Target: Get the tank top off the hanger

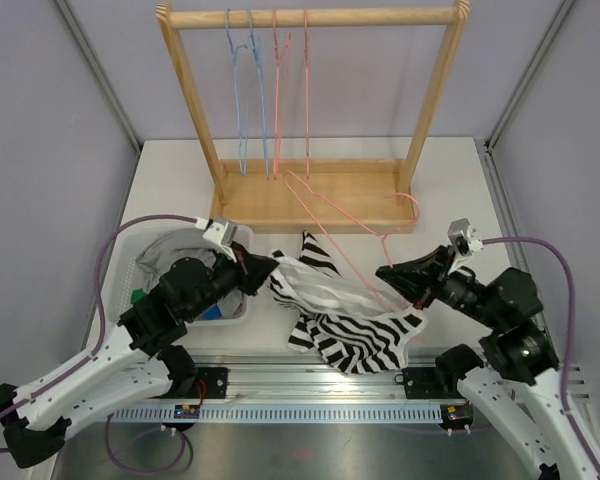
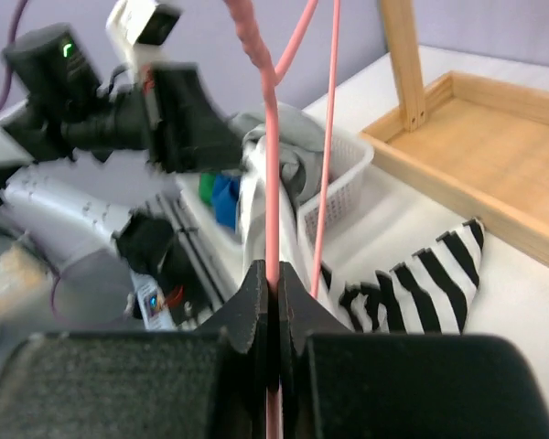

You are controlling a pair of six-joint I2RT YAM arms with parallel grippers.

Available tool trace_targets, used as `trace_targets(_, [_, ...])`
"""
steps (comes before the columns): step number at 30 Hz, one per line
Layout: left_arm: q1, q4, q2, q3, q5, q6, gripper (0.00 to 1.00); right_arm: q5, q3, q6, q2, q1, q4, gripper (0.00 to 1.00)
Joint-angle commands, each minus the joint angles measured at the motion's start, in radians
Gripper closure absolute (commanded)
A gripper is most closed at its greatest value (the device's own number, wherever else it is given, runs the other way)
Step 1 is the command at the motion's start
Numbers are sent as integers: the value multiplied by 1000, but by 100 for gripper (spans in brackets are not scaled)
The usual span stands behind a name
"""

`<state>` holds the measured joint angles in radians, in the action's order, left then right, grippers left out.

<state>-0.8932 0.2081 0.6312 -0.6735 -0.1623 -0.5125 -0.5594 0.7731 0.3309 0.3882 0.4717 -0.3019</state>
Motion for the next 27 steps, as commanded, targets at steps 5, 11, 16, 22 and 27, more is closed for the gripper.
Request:
trace_targets(5, [-96, -250, 65, 127, 368, 88, 100, 416, -468, 323, 51, 7, 1306, 100])
trace_targets(11, [-101, -1, 48, 95, 17, 57, 91, 634, -208, 36, 11, 7, 570, 100])
trace_targets(16, [-107, 125, 19, 42, -54, 49, 73, 702, -6, -67, 151, 5, 193, 100])
trace_targets(22, [-113, 243, 5, -35, -101, 2, 47, 596, 214, -131, 305, 7, 87, 100])
trace_targets(27, [-118, 316, -13, -93, -80, -20, 19, 590, 461, -136, 535, 7, -90, 100])
